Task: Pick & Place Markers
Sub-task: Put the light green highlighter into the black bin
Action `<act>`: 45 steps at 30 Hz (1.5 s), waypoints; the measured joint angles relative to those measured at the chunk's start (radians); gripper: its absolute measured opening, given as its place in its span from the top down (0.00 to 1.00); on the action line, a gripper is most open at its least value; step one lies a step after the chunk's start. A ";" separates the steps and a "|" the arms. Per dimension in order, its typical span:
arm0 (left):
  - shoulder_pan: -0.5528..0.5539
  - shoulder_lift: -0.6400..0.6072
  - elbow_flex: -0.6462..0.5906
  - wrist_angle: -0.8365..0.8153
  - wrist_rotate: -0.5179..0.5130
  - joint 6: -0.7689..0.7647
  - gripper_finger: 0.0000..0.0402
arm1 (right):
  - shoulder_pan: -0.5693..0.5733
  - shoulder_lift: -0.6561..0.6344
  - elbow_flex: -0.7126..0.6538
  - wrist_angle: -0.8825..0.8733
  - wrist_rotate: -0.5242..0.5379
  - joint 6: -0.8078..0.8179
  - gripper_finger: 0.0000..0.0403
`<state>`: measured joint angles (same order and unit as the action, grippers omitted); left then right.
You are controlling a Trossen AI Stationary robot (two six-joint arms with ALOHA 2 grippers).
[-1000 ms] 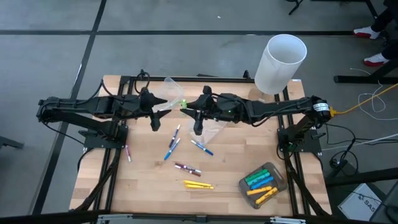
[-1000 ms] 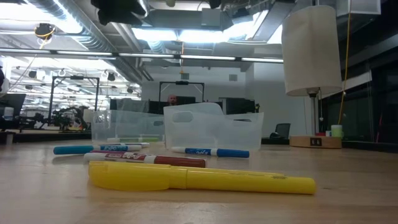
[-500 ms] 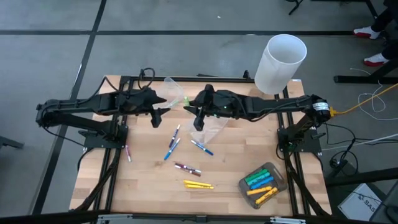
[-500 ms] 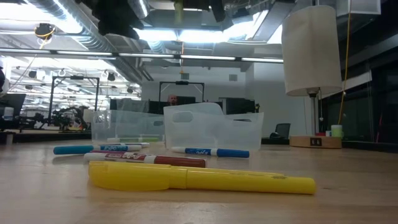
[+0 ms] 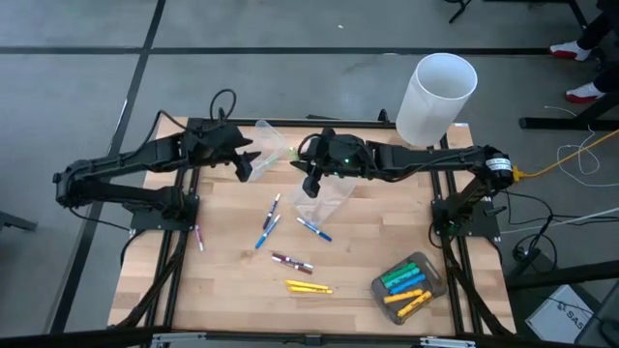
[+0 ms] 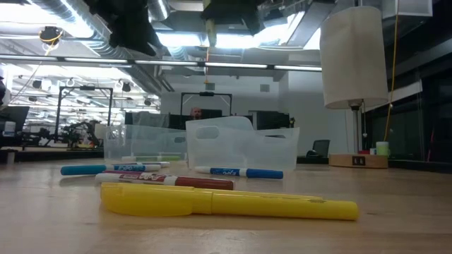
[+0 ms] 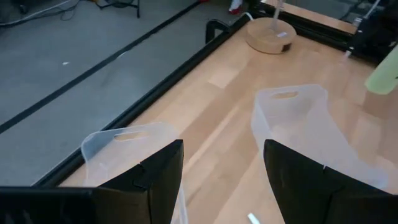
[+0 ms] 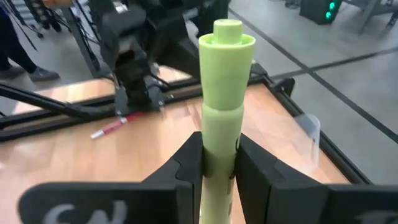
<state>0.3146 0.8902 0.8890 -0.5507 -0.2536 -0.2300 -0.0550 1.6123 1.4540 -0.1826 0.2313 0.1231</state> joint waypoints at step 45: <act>0.171 0.000 0.000 0.010 0.171 0.056 0.46 | -0.073 0.000 -0.005 -0.443 -0.096 -0.071 0.83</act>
<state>0.4859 0.8902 0.8890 -0.5408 -0.0830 -0.1737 -0.1277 1.6123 1.4490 -0.6251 0.1358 0.0525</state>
